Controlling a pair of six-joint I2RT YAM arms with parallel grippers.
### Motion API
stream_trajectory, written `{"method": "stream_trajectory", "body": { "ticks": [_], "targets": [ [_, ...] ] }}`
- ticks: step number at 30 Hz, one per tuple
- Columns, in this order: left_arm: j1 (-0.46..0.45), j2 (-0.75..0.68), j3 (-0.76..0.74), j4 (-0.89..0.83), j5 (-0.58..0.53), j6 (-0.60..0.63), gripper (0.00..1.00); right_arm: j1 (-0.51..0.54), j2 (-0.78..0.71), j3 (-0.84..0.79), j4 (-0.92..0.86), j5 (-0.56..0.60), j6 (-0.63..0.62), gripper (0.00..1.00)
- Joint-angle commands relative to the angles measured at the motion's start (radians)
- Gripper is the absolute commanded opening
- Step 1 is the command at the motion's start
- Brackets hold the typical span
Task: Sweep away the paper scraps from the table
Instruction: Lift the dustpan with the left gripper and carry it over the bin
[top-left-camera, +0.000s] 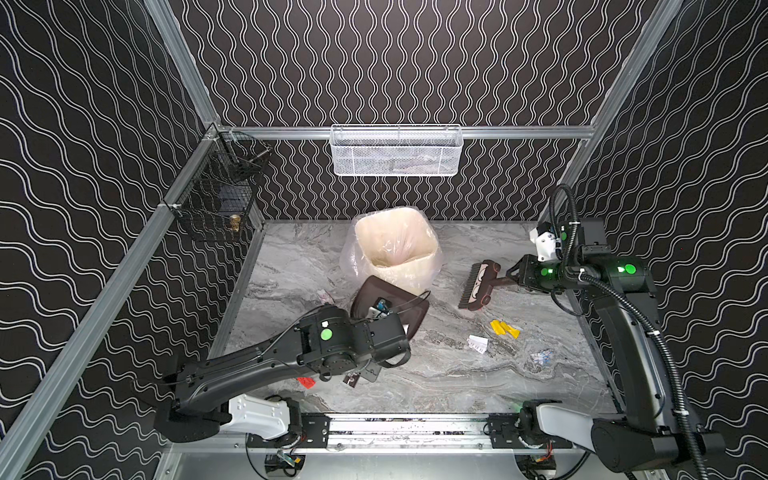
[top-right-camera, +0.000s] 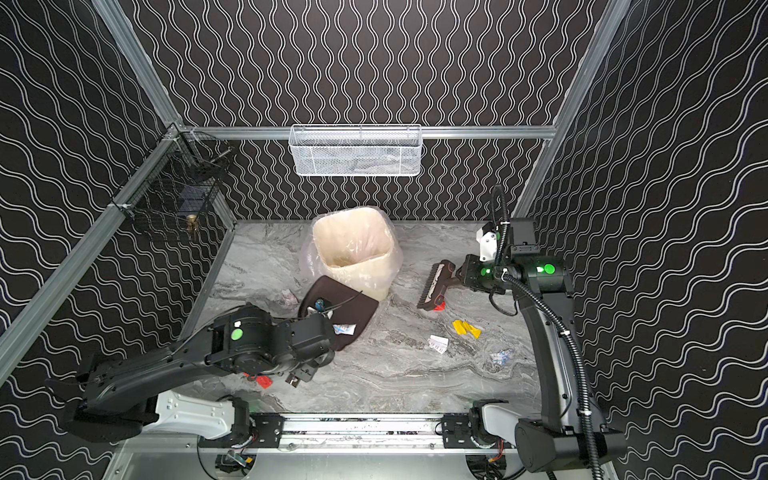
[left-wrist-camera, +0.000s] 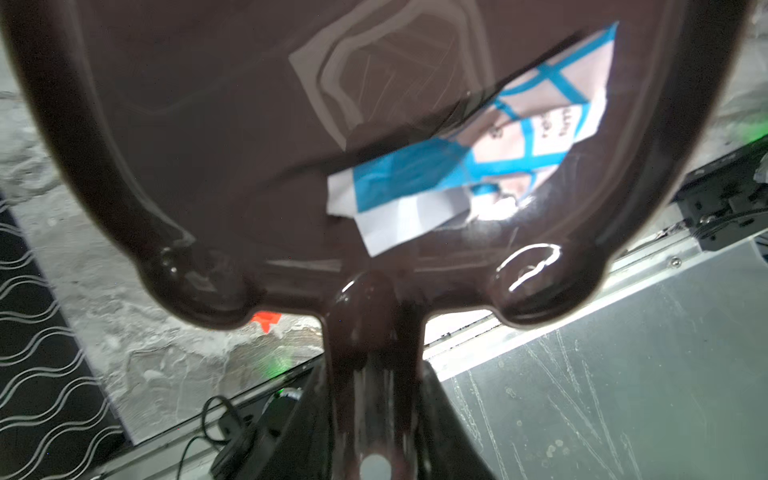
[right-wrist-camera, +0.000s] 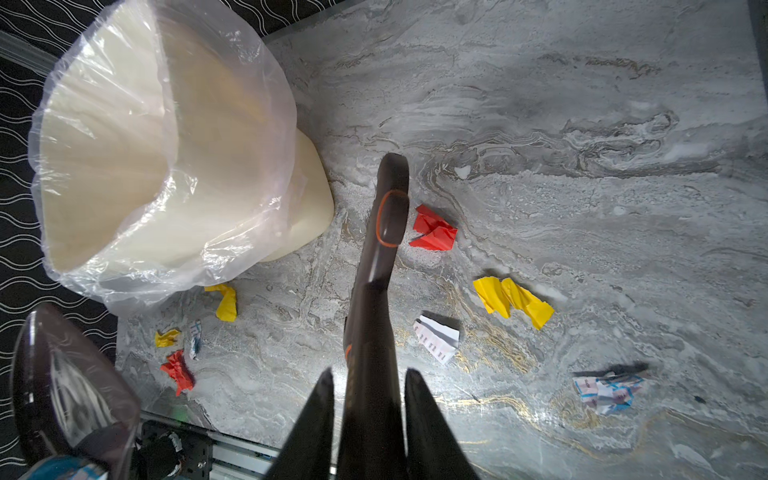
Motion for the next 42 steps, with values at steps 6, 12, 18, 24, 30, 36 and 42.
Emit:
{"method": "stream_trajectory", "body": {
  "ticks": [6, 12, 18, 24, 30, 36, 42],
  "targets": [
    [0.104, -0.036, 0.134, -0.167, 0.024, -0.031, 0.0, -0.025, 0.025, 0.046, 0.024, -0.056, -0.036, 0.0],
    [0.301, -0.02, 0.211, -0.166, 0.098, 0.069, 0.0, -0.032, 0.036, 0.055, 0.03, -0.074, -0.033, 0.0],
    [0.492, 0.069, 0.311, -0.165, 0.134, 0.196, 0.0, -0.033, 0.04, 0.06, 0.035, -0.079, -0.028, 0.0],
    [0.681, 0.164, 0.378, -0.122, 0.166, 0.339, 0.0, -0.035, 0.038, 0.061, 0.035, -0.087, -0.025, 0.0],
    [0.775, 0.266, 0.457, -0.116, 0.155, 0.445, 0.0, -0.035, 0.047, 0.077, 0.024, -0.09, -0.028, 0.0],
    [0.787, 0.38, 0.559, -0.164, 0.08, 0.504, 0.0, -0.036, 0.049, 0.076, 0.021, -0.094, -0.033, 0.0],
    [0.788, 0.447, 0.645, -0.166, 0.068, 0.554, 0.0, -0.034, 0.047, 0.061, 0.02, -0.104, -0.033, 0.0]
  ]
}}
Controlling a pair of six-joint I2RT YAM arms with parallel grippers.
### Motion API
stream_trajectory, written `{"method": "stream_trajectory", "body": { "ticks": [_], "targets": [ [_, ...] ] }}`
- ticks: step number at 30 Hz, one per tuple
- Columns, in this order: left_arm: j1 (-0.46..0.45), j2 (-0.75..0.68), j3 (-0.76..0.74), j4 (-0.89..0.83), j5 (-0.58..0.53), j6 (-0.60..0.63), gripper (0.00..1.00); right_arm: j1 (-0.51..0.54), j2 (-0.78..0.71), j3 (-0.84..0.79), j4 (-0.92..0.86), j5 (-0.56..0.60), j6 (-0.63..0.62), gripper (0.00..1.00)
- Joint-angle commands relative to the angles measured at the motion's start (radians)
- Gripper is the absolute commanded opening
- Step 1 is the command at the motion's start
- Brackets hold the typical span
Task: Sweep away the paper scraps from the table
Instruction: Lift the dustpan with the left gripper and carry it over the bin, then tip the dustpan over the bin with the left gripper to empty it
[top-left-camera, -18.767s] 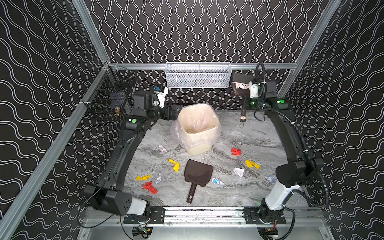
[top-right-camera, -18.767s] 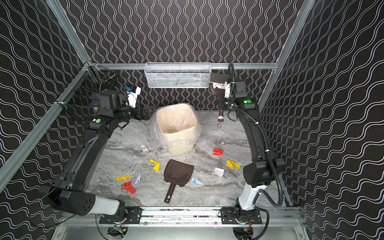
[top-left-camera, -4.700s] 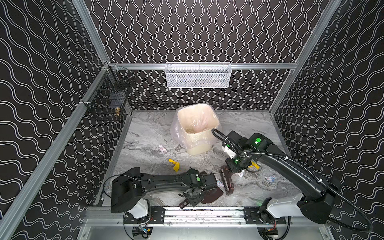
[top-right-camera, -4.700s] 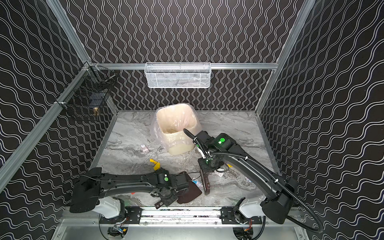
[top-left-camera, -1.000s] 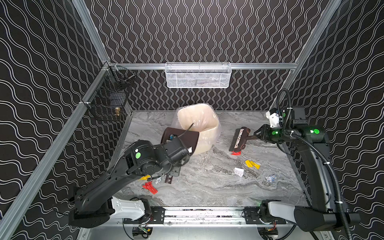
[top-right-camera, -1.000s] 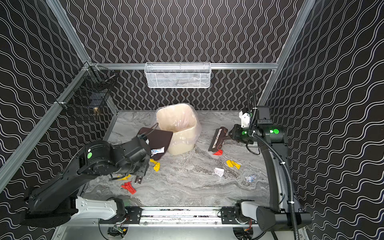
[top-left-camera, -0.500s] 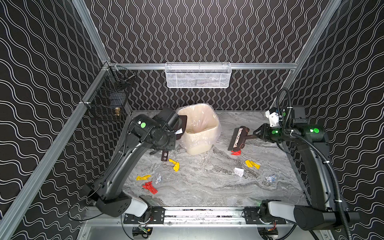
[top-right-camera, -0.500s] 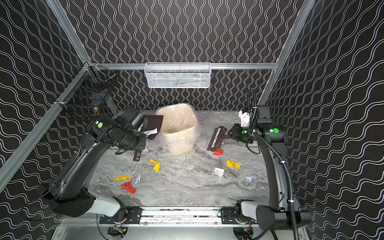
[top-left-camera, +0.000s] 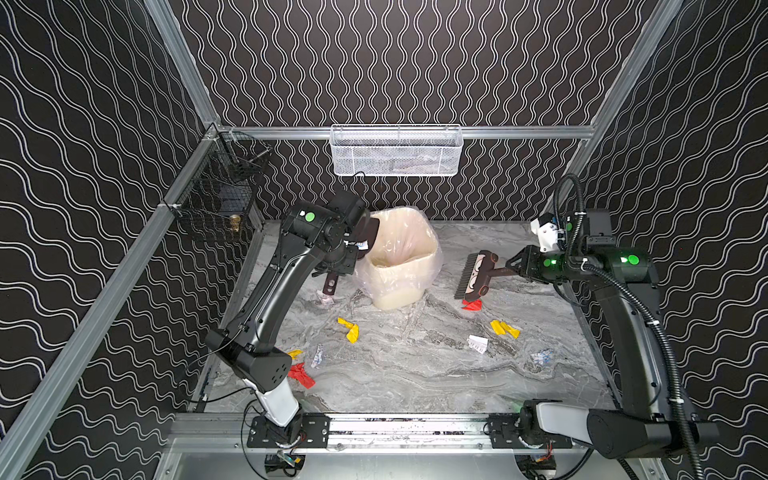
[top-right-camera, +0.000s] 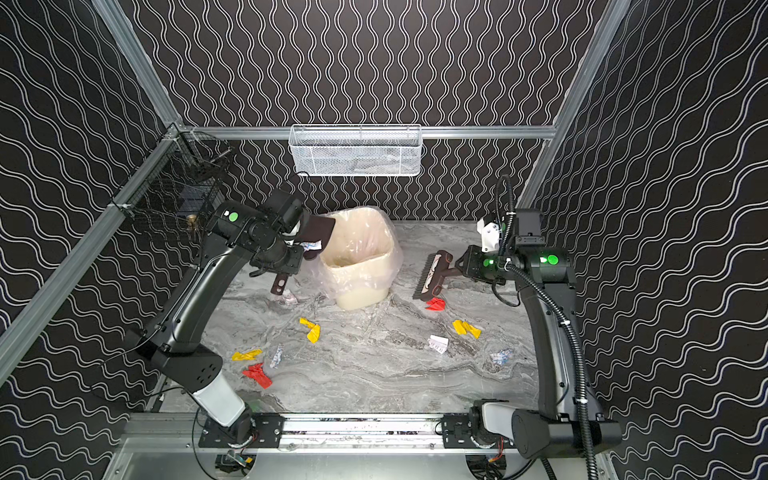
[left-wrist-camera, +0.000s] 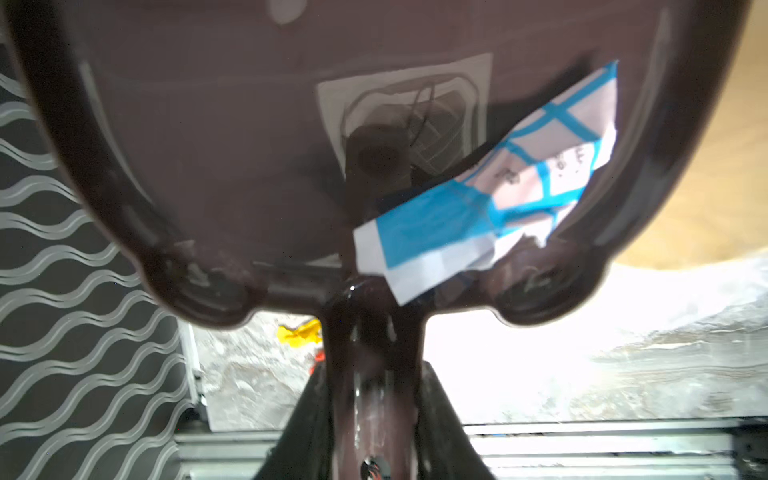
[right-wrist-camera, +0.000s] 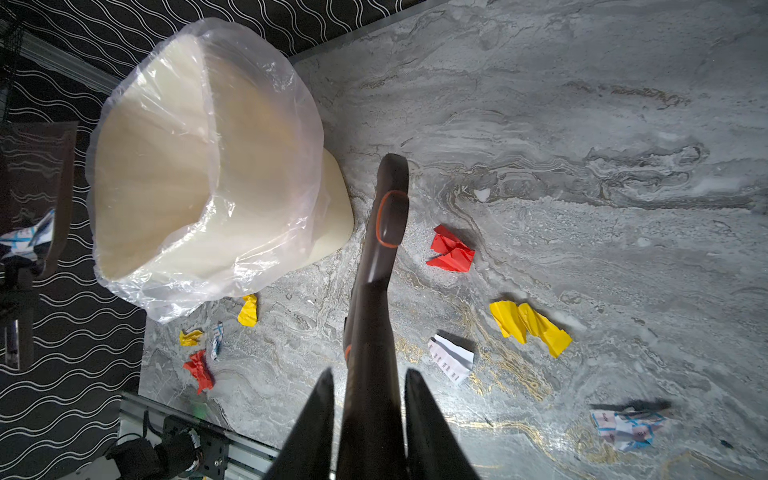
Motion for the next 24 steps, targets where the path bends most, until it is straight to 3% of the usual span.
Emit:
{"method": "stream_trajectory", "body": {
  "ticks": [1, 14, 18, 24],
  "targets": [
    [0.001, 0.022, 0.032, -0.076, -0.025, 0.059, 0.0, 0.002, -0.005, -0.007, 0.01, -0.024, -0.005, 0.0],
    [-0.024, 0.071, 0.085, -0.078, -0.157, 0.167, 0.0, 0.013, -0.019, -0.05, 0.004, -0.024, -0.004, 0.0],
    [-0.08, 0.092, 0.069, -0.079, -0.246, 0.184, 0.0, 0.015, -0.02, -0.051, -0.005, -0.019, -0.004, 0.0],
    [-0.115, 0.137, 0.164, -0.077, -0.367, 0.211, 0.0, 0.015, -0.031, -0.06, -0.02, -0.018, 0.001, 0.0]
  ]
}}
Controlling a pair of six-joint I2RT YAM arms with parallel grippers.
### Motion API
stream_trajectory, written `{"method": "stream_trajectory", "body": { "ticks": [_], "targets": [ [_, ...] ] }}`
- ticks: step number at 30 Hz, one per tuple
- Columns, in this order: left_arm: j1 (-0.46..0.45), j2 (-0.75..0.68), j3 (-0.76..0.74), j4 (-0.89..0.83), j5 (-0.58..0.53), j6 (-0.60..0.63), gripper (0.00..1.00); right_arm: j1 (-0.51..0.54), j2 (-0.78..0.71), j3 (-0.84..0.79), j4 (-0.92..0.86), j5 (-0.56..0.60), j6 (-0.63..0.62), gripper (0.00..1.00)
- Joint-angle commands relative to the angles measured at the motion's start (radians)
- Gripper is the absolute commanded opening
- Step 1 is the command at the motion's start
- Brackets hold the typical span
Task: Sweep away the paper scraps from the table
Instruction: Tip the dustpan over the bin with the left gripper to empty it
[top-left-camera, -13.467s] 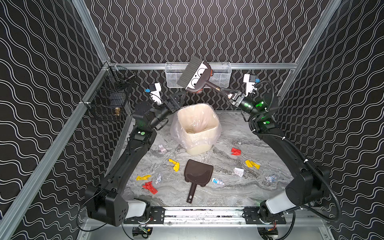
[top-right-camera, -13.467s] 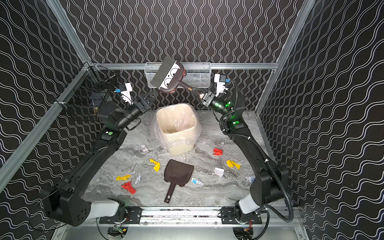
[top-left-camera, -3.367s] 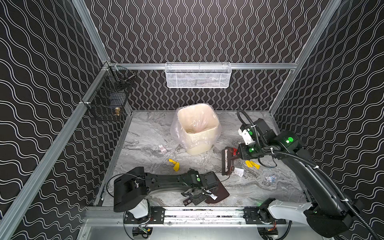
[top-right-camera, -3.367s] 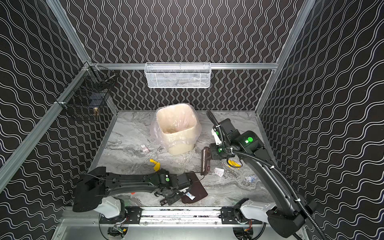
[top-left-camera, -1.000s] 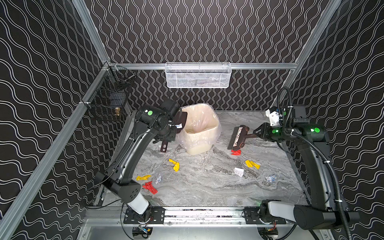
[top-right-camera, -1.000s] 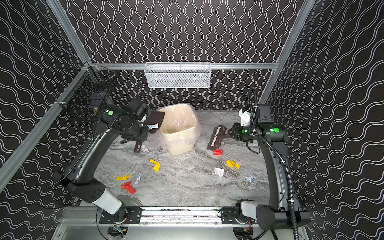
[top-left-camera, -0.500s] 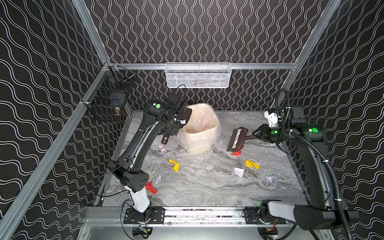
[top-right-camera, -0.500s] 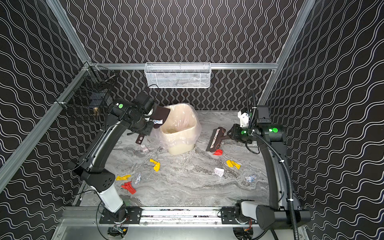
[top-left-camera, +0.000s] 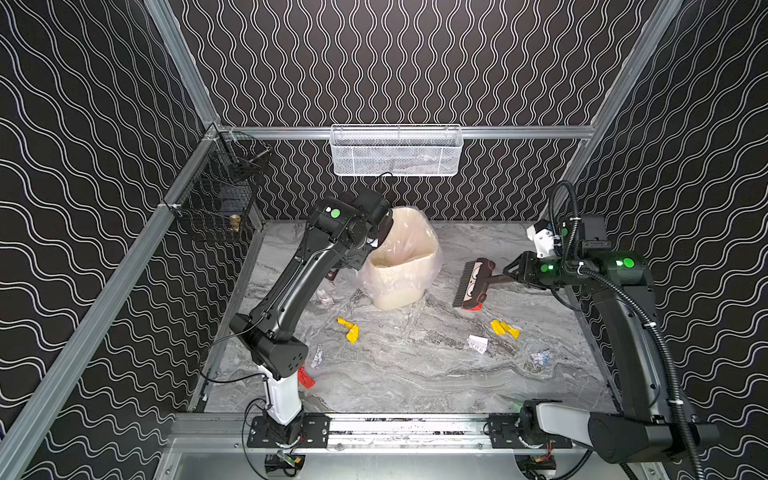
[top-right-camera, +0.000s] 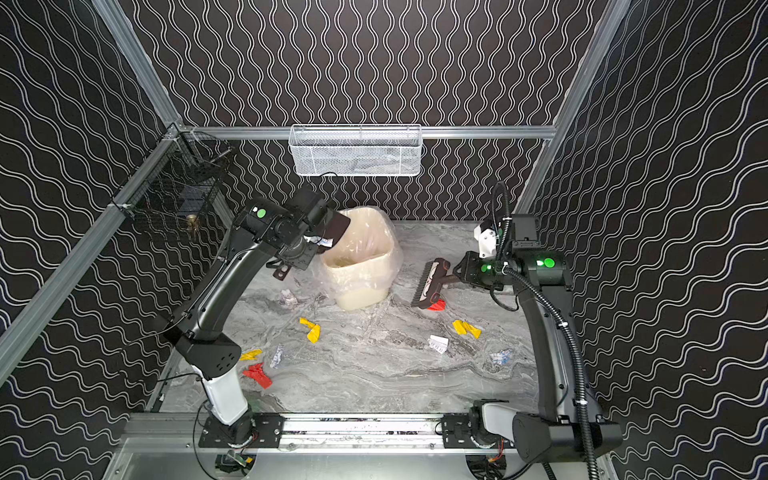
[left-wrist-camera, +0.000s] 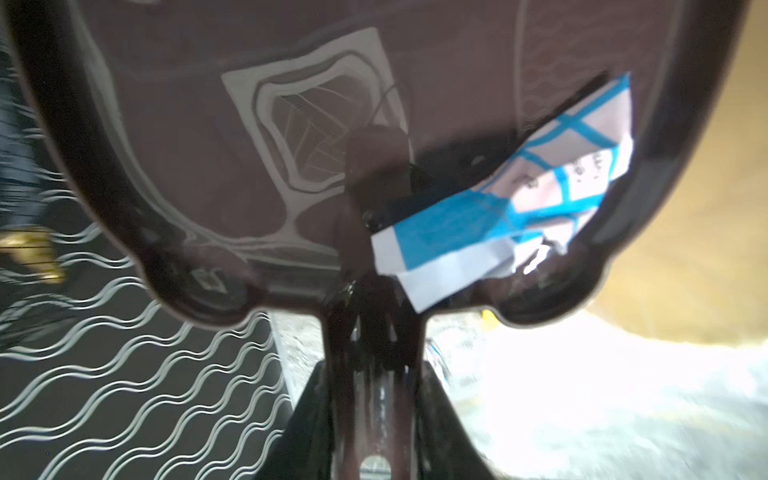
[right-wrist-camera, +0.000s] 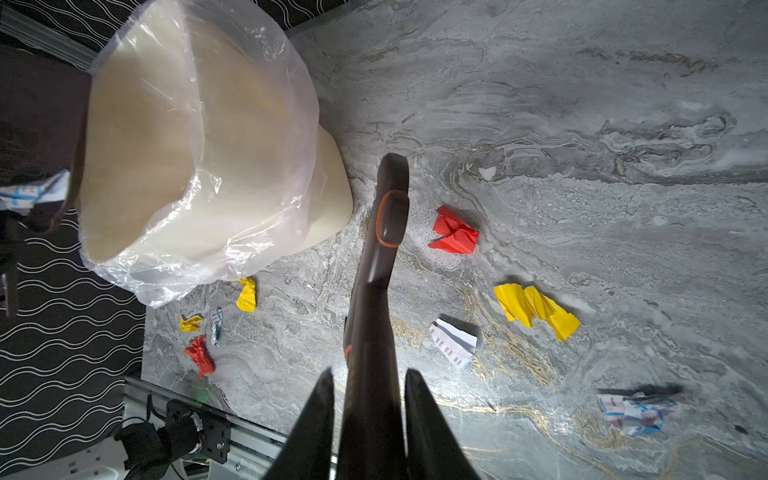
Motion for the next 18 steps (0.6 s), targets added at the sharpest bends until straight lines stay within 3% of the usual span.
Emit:
{"method": "stream_trajectory", "body": {
  "ticks": [1, 6, 11, 18],
  "targets": [
    [-0.021, 0.019, 0.035, -0.076, -0.128, 0.035, 0.0, 0.002, -0.01, -0.004, -0.013, -0.011, 0.0, 0.0],
    [-0.11, 0.059, 0.016, -0.075, -0.316, 0.091, 0.0, 0.003, -0.012, 0.006, -0.03, -0.012, -0.001, 0.0],
    [-0.162, 0.076, 0.005, -0.075, -0.396, 0.115, 0.0, 0.002, -0.017, 0.006, -0.031, -0.021, 0.005, 0.0],
    [-0.222, 0.085, -0.018, -0.075, -0.589, 0.166, 0.0, 0.003, -0.029, -0.006, -0.025, -0.03, 0.01, 0.0]
  ]
}}
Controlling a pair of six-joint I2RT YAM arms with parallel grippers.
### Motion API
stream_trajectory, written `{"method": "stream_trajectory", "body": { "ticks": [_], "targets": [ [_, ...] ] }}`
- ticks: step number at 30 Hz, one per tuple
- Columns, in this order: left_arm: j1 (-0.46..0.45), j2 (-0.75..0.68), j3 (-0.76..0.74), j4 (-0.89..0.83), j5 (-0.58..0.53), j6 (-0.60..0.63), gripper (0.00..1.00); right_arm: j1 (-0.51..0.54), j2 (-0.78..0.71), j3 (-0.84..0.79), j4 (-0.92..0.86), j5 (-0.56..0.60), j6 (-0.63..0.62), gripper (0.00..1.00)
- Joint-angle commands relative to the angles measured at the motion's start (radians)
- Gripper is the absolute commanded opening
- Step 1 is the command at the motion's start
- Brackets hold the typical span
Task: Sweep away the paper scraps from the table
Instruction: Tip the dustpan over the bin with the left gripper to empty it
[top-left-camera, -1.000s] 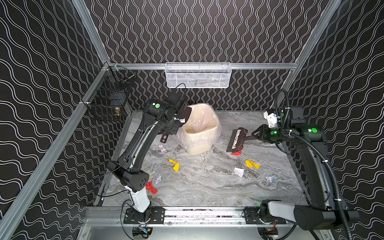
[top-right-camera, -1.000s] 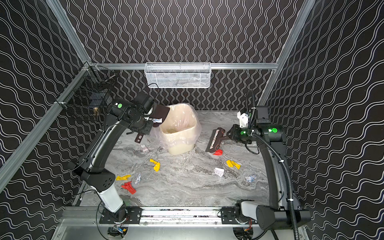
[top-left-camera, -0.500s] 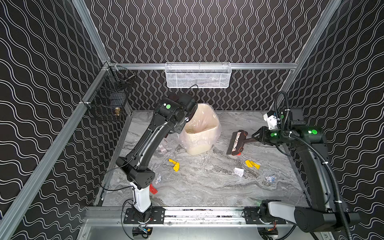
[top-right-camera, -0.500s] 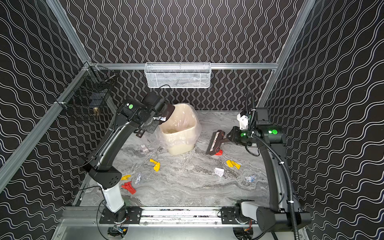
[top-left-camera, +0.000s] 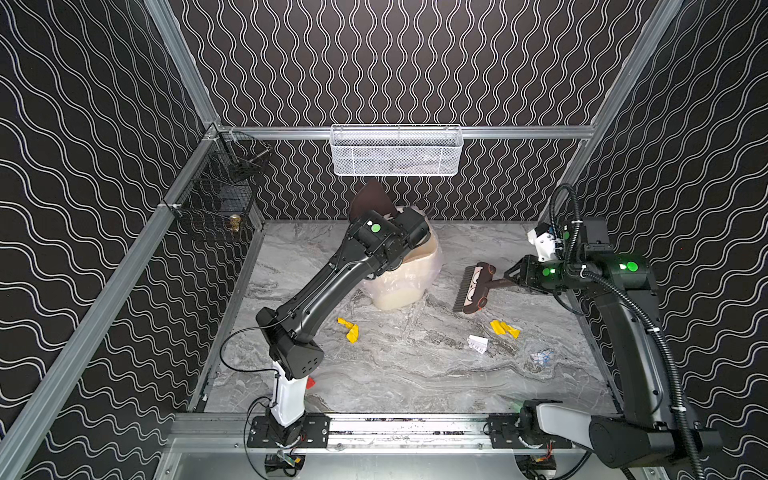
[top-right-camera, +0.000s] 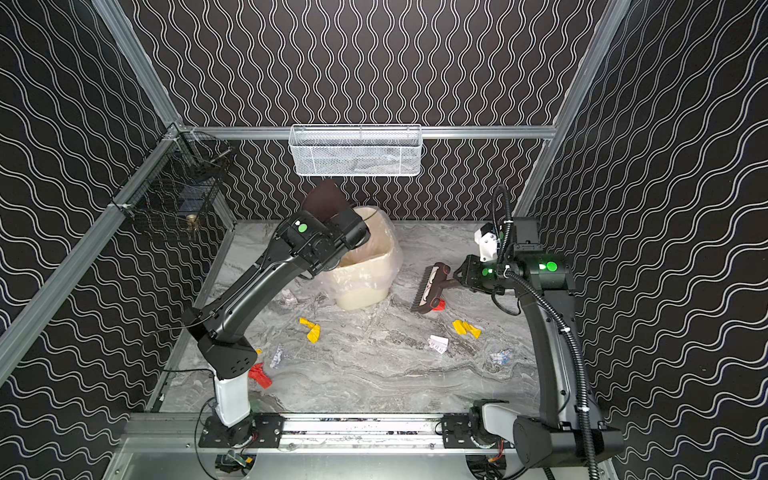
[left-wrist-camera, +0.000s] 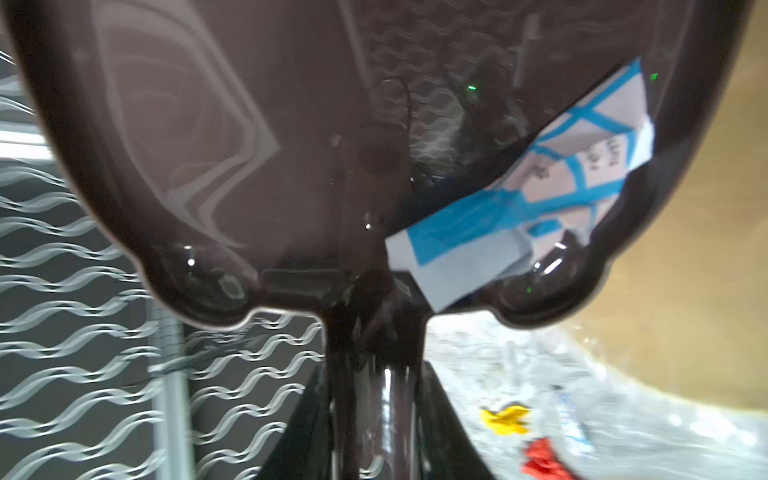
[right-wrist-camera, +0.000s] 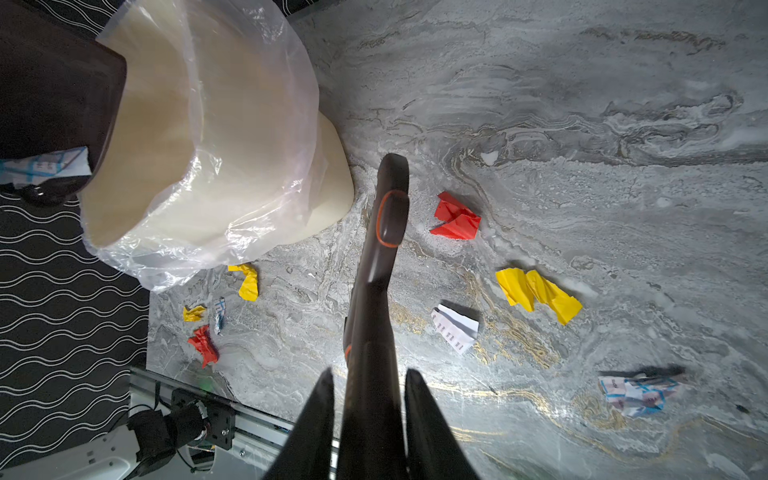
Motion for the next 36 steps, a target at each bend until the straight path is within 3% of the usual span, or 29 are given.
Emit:
{"method": "stream_trajectory", "body": {
  "ticks": [1, 9, 19, 28, 36],
  "targets": [
    [-0.018, 0.007, -0.015, -0.075, -0.147, 0.039, 0.0, 0.002, -0.01, -0.003, 0.007, -0.023, 0.008, 0.0],
    [-0.063, 0.022, -0.043, -0.074, -0.312, 0.106, 0.0, 0.002, -0.02, -0.005, 0.009, -0.021, 0.01, 0.0],
    [-0.095, -0.019, -0.172, -0.044, -0.378, 0.206, 0.0, 0.003, -0.031, -0.017, 0.018, -0.023, 0.01, 0.0],
    [-0.097, -0.056, -0.146, -0.031, -0.331, 0.216, 0.0, 0.002, -0.051, -0.027, 0.024, -0.018, 0.01, 0.0],
    [-0.098, -0.083, -0.006, -0.017, -0.139, 0.187, 0.0, 0.001, -0.067, -0.012, 0.007, 0.033, 0.005, 0.0]
  ]
}}
